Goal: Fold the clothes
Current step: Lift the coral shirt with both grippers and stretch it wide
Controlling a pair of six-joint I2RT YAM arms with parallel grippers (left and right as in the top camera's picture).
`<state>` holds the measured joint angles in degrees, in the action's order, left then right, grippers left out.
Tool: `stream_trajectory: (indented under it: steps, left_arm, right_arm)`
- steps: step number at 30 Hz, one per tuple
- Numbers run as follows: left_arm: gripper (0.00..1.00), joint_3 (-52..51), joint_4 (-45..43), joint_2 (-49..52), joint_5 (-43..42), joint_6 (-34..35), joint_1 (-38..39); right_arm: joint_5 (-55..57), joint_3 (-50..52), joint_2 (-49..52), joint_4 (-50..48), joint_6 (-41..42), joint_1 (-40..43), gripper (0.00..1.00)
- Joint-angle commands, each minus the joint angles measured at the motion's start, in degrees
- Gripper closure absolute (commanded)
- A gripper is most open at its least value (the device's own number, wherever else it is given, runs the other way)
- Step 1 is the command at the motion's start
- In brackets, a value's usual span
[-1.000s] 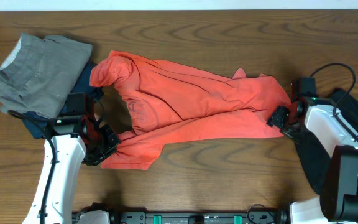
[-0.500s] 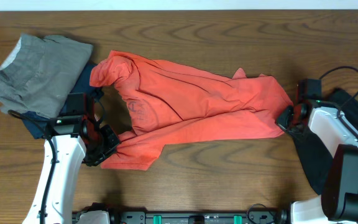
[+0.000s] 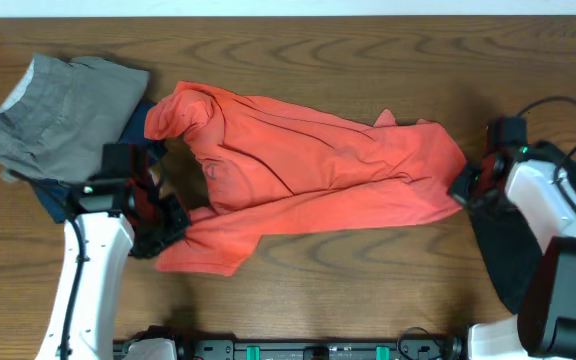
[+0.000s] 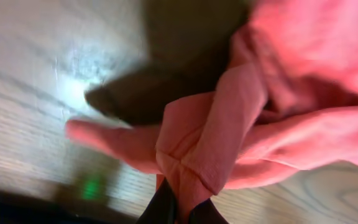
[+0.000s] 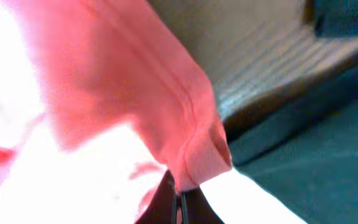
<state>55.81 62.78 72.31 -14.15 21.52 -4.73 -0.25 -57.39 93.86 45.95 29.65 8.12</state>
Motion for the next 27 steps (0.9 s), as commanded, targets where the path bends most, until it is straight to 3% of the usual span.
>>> stream_trajectory:
  steps: [1, 13, 22, 27]
  left_arm:
    - [0.94, 10.08, 2.14, -1.95, -0.35, -5.11, -0.17]
    - [0.94, 42.69, 16.70, -2.95, -0.33, -7.58, -0.20]
    - [0.94, 63.49, 18.62, -3.13, -0.33, -7.45, -0.20]
    - [0.94, 68.78, 16.17, -2.82, -0.31, -7.06, -0.20]
  right_arm:
    - [-1.75, -10.47, -5.38, 4.83, -6.16, 0.52, 0.99]
    - [-2.97, -43.23, -15.82, 25.55, -12.39, 0.55, 0.99]
    - [3.06, -62.38, -20.79, 28.44, -11.89, 0.57, 0.99]
    - [5.01, -68.28, -20.74, 29.00, -12.20, 0.57, 0.99]
